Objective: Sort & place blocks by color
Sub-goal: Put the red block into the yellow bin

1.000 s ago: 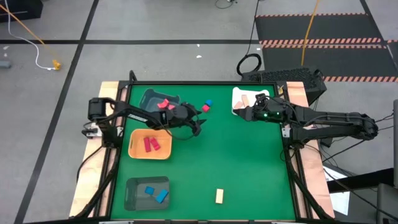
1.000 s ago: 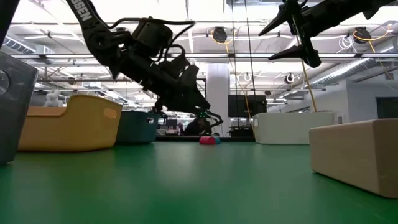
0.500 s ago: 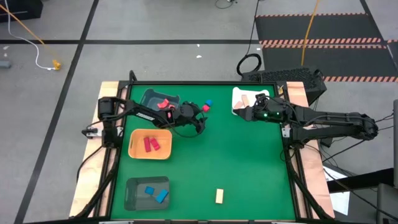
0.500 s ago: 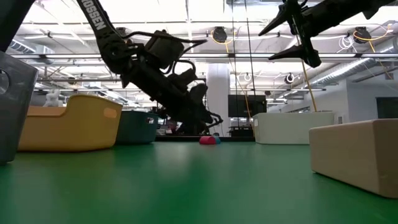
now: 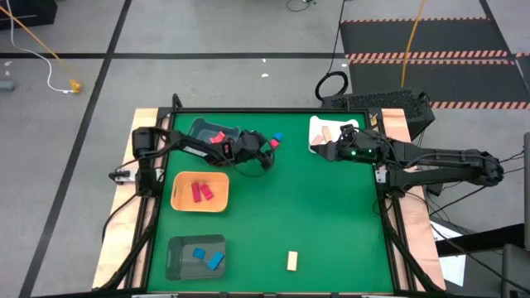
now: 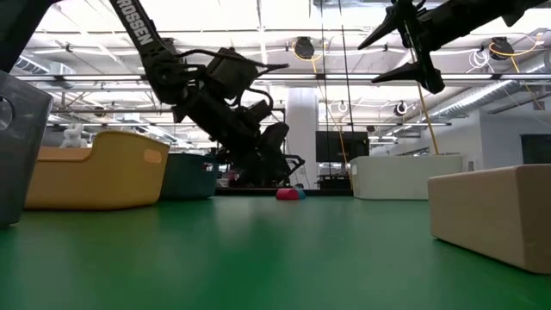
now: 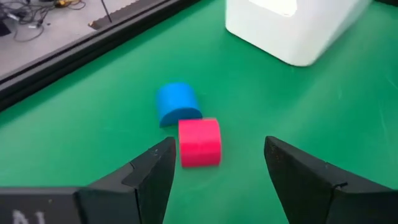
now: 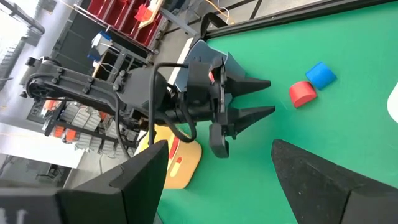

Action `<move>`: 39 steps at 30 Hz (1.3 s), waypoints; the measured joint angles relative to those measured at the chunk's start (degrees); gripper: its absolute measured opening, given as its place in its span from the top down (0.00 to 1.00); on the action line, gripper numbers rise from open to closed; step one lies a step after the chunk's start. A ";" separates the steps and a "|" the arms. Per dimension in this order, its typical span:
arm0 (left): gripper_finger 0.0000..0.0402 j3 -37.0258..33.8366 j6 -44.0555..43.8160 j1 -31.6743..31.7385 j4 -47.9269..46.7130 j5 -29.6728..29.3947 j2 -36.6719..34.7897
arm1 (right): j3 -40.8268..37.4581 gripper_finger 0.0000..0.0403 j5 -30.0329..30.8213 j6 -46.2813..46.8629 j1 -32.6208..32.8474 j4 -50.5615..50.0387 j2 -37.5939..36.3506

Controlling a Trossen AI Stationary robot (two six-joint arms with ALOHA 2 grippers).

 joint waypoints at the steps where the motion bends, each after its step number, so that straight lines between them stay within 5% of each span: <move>1: 0.37 0.58 0.01 0.15 -0.77 -0.02 0.00 | 0.00 0.31 0.01 -0.01 -0.02 0.00 0.01; 14: 0.14 2.00 2.35 1.24 0.75 3.35 4.61 | 0.00 0.31 0.01 -0.02 0.00 0.00 -0.01; 34: 0.14 6.76 5.63 2.47 1.43 0.99 10.85 | 0.00 0.31 -0.01 -0.02 0.00 0.00 -0.01; 39: 0.21 6.87 2.16 2.86 -0.87 1.20 10.84 | 0.01 0.31 0.01 -0.02 0.00 -0.01 0.00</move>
